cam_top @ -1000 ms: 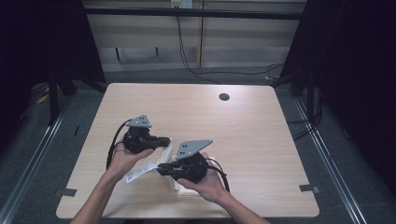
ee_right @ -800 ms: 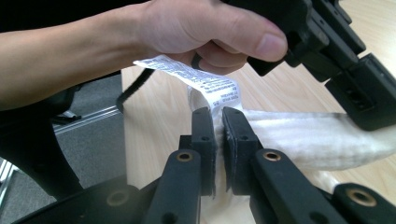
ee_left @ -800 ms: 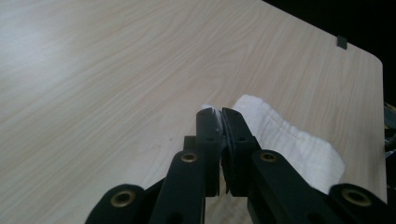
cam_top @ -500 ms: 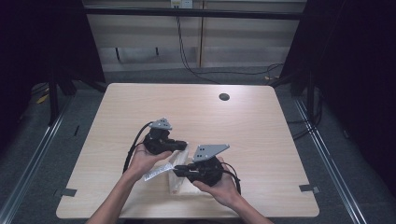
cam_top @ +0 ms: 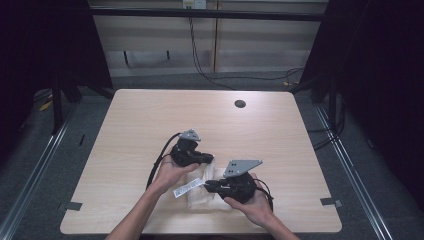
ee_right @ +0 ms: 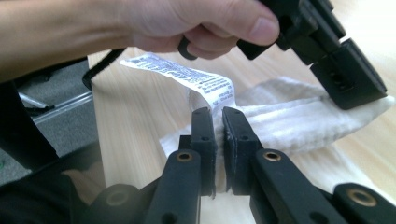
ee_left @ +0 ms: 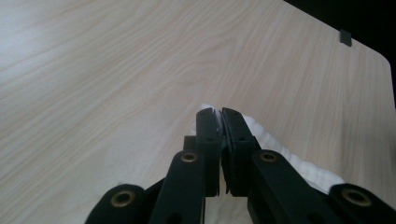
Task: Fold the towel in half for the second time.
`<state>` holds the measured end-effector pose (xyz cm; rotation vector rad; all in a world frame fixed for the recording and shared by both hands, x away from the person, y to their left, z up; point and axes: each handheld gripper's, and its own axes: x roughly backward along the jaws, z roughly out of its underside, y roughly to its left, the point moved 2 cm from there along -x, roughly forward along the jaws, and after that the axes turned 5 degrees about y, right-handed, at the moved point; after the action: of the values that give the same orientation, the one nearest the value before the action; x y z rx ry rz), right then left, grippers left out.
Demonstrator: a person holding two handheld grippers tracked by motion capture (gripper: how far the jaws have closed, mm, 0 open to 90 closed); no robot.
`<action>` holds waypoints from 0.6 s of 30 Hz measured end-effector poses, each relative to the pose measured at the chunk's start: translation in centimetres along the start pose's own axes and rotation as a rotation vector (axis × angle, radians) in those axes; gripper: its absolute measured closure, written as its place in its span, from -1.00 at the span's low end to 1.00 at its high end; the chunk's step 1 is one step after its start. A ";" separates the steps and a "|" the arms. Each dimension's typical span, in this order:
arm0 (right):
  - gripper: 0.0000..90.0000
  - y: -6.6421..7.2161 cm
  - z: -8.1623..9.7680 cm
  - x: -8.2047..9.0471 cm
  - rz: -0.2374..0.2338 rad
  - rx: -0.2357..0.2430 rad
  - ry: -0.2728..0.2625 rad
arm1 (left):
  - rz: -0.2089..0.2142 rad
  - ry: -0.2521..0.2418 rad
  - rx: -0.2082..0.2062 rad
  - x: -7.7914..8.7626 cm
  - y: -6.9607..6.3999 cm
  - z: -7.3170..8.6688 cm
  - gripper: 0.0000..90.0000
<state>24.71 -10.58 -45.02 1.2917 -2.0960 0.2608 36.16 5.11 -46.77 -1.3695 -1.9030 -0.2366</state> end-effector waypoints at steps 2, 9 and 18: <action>0.87 -0.1 0.6 0.1 0.010 -0.006 0.010 | 0.008 0.014 -0.006 -0.8 -0.2 -0.1 0.93; 0.86 -0.6 2.3 -0.2 0.016 -0.024 0.048 | 0.001 0.057 -0.010 -2.6 -0.4 0.2 0.92; 0.82 -1.2 4.2 -0.8 0.029 -0.037 0.114 | 0.006 0.084 -0.005 -4.5 -0.4 0.7 0.90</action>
<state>24.23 -12.60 -48.95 1.1975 -2.0152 0.3000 36.02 2.07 -50.18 -1.3476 -1.8302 -0.2919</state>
